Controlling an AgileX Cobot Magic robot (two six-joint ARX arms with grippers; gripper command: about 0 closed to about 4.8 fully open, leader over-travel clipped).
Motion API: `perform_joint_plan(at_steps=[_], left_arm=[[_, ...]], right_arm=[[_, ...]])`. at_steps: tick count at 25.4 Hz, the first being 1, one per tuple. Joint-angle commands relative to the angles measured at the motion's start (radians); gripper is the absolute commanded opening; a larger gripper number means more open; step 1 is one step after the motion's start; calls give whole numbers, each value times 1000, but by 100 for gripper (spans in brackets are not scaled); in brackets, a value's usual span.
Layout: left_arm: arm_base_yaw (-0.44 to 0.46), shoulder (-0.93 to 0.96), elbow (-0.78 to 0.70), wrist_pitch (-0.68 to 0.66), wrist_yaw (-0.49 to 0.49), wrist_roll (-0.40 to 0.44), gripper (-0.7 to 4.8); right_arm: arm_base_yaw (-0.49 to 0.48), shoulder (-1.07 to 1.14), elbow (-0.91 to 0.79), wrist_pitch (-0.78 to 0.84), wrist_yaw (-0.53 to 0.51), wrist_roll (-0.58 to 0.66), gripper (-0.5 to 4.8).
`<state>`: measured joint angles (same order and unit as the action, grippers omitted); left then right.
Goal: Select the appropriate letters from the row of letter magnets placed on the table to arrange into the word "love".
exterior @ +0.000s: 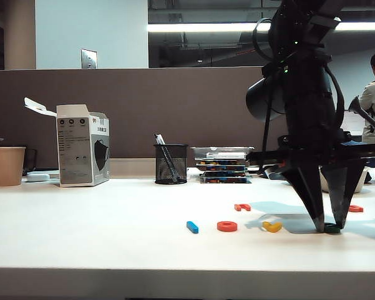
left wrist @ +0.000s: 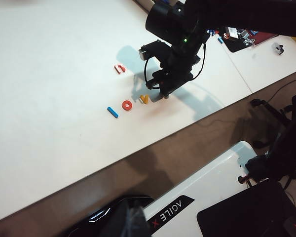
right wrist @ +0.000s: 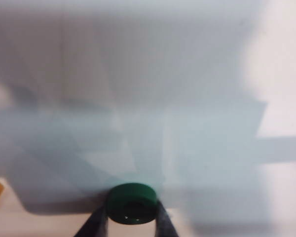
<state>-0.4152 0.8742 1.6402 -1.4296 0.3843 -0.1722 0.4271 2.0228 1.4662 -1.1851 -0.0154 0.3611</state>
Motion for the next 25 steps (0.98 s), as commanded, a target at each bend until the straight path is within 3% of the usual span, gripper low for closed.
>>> perform_joint_plan(at_steps=[1, 15, 25], left_arm=[[0, -2, 3, -2, 5, 8, -6], [0, -2, 3, -2, 5, 8, -6], [0, -2, 3, -2, 5, 8, -6]], right_arm=[[4, 31, -15, 149, -14, 14, 95], [4, 29, -15, 168, -73, 14, 95], [4, 24, -15, 130, -75, 8, 151]])
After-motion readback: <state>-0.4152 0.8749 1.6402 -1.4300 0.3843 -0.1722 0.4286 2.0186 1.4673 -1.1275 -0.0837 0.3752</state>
